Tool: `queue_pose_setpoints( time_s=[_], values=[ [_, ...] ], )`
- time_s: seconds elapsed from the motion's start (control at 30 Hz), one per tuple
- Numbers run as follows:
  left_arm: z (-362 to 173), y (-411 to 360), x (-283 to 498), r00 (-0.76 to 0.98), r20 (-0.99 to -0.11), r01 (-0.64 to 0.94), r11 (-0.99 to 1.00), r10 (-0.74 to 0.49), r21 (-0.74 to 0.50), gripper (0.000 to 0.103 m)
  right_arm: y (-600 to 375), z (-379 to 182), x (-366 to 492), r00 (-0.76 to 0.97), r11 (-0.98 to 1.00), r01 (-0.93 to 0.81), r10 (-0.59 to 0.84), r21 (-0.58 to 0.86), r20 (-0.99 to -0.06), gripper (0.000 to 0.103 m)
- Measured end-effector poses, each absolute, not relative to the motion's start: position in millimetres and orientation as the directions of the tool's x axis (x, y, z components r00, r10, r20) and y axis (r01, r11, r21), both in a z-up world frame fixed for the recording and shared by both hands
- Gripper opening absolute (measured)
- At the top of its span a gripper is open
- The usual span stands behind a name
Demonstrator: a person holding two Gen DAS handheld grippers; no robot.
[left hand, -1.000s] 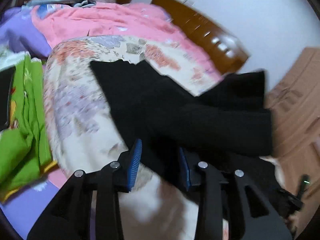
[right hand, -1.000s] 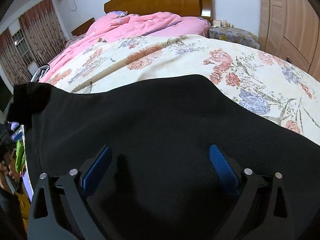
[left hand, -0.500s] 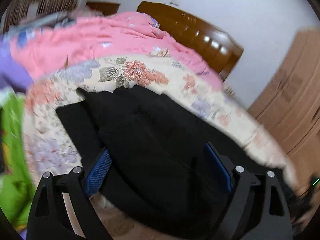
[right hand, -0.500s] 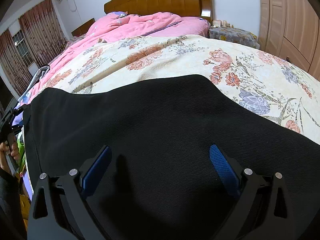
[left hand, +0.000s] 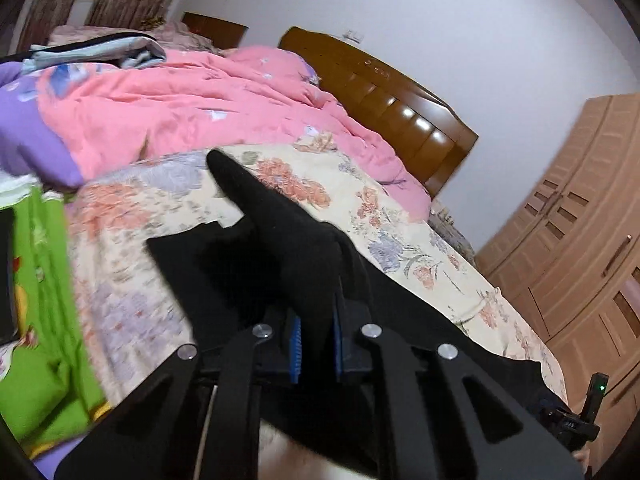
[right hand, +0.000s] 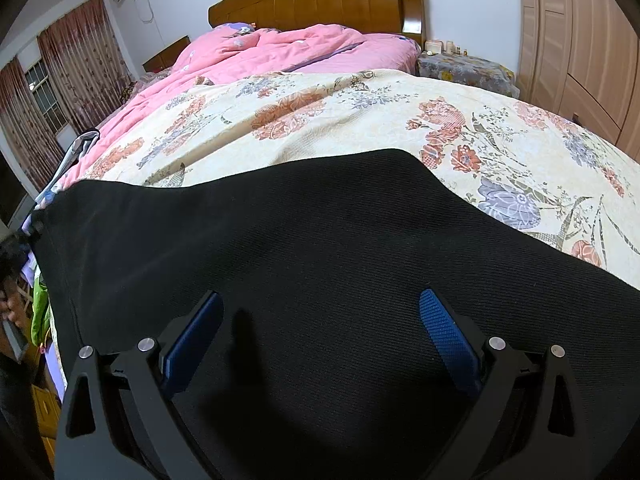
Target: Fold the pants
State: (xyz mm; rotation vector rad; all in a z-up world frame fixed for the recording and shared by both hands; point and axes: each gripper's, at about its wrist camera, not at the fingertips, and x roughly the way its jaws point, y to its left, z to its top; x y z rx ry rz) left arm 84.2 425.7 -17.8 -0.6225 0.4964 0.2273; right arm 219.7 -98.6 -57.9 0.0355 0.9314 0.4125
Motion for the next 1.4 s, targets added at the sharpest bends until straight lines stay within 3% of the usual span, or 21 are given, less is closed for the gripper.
queue_pose_setpoints(
  time_s=[0.1,0.17,0.33,0.37,0.4,0.47,0.53,0.63,0.8,0.9,0.97,1.1,1.17,1.3,1.4],
  values=[
    [-53.7,448.1,86.2,0.810,-0.585,-0.411,0.742,0.031,-0.530,0.012,-98.7,-57.9,219.6,0.524,0.921,-0.330,0.361,0.207,-0.772,0.096],
    [-71.1,457.9,87.7,0.821,-0.571,-0.380,0.719,-0.029,-0.582,0.014,-98.6,-57.8,219.6,0.524,0.921,-0.330,0.361,0.207,-0.772,0.096],
    [-55.9,452.4,83.6,0.807,-0.590,-0.412,0.731,0.014,-0.545,0.021,-98.8,-57.9,219.7,0.524,0.921,-0.330,0.360,0.206,-0.772,0.096],
    [-47.8,447.0,82.7,0.787,-0.614,-0.457,0.734,0.070,-0.502,0.035,-98.6,-57.9,219.7,0.523,0.921,-0.330,0.360,0.205,-0.772,0.096],
    [-32.8,434.7,78.9,0.761,-0.624,-0.515,0.750,0.178,-0.415,0.066,-98.6,-57.9,219.7,0.523,0.921,-0.331,0.359,0.204,-0.773,0.096],
    [-2.5,405.6,71.9,0.742,-0.551,-0.590,0.764,0.383,-0.263,0.098,-97.7,-58.5,220.1,0.522,0.921,-0.333,0.358,0.202,-0.774,0.097],
    [21.1,372.9,84.6,0.793,-0.494,-0.501,0.842,0.355,-0.198,0.101,-98.1,-58.8,220.4,0.522,0.921,-0.334,0.357,0.199,-0.775,0.097],
    [22.5,338.8,137.5,0.807,-0.566,-0.306,0.939,0.168,-0.156,0.101,-98.0,-58.8,220.5,0.522,0.921,-0.334,0.359,0.202,-0.774,0.097],
    [-12.1,283.4,214.5,0.742,-0.670,-0.122,0.983,-0.004,-0.141,0.101,-96.5,-59.9,221.2,0.517,0.923,-0.337,0.347,0.186,-0.782,0.098],
    [-43.2,268.2,248.2,0.668,-0.736,-0.152,0.988,0.108,0.007,0.101,-97.7,-60.3,221.6,0.515,0.921,-0.339,0.354,0.193,-0.781,0.098],
    [-52.4,280.4,253.1,0.614,-0.787,-0.181,0.981,0.056,-0.071,0.102,-101.8,-58.7,221.7,0.513,0.916,-0.335,0.374,0.221,-0.773,0.098],
    [-54.9,313.7,243.6,0.668,-0.743,-0.229,0.937,-0.045,-0.264,0.101,-84.1,-38.1,223.2,0.520,0.886,-0.419,0.415,0.200,-0.747,0.098],
    [-54.2,310.1,244.5,0.668,-0.743,-0.235,0.935,-0.042,-0.264,0.101,-62.7,-25.9,226.1,0.494,0.841,-0.508,0.459,0.183,-0.738,0.098],
    [-54.0,310.9,248.9,0.661,-0.751,-0.262,0.934,-0.010,-0.242,0.101,3.4,-25.6,253.7,0.228,0.657,-0.691,0.594,0.301,-0.771,0.098],
    [-52.1,314.9,247.8,0.674,-0.738,-0.269,0.925,-0.019,-0.270,0.100,37.2,-51.8,279.0,0.104,0.609,-0.722,0.564,0.327,-0.819,0.099]
  ],
)
